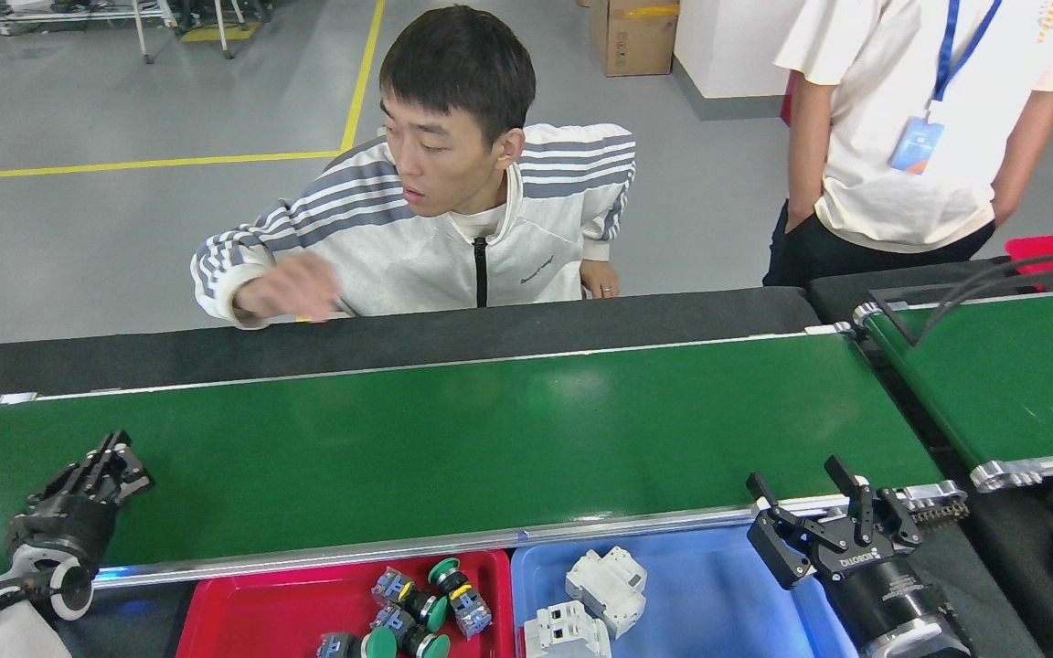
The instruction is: Pick switch part from conveyor to tray
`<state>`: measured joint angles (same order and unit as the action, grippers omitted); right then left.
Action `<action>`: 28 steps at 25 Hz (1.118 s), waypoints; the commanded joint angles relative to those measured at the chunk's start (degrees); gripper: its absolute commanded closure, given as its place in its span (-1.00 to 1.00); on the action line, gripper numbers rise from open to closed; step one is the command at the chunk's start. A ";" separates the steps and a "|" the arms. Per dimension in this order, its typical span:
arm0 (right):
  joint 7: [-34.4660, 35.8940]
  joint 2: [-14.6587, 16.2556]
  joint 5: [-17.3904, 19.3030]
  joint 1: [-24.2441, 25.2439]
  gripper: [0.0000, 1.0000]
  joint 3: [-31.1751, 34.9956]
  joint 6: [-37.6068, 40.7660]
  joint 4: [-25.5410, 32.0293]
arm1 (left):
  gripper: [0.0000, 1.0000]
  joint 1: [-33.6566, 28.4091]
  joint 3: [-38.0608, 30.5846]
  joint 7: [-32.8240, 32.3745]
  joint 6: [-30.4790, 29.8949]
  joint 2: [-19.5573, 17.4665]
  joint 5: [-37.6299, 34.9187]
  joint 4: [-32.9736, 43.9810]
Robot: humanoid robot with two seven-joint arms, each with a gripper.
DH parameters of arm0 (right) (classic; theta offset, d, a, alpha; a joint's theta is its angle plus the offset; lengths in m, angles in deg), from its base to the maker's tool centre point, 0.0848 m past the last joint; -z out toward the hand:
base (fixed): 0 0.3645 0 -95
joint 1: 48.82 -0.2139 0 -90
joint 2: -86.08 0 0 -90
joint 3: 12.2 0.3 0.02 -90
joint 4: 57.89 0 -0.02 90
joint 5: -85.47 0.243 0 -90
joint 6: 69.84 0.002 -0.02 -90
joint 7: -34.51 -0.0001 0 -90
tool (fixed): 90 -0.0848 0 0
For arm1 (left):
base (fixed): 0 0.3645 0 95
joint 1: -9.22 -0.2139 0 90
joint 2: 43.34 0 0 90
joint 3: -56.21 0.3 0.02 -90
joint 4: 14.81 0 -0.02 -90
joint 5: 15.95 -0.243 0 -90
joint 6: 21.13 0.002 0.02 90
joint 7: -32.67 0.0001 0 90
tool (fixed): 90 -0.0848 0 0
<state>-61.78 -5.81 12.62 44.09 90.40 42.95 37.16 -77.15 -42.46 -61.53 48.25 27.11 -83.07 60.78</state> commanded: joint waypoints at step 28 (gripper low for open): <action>7.26 2.50 -10.30 9.65 -0.99 0.14 -14.88 6.20 | -0.99 -22.08 -6.71 3.24 11.57 12.70 -10.94 26.19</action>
<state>-54.89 -3.93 2.15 53.91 90.39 28.12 42.52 -98.98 -48.78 -59.00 59.37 39.69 -93.81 86.25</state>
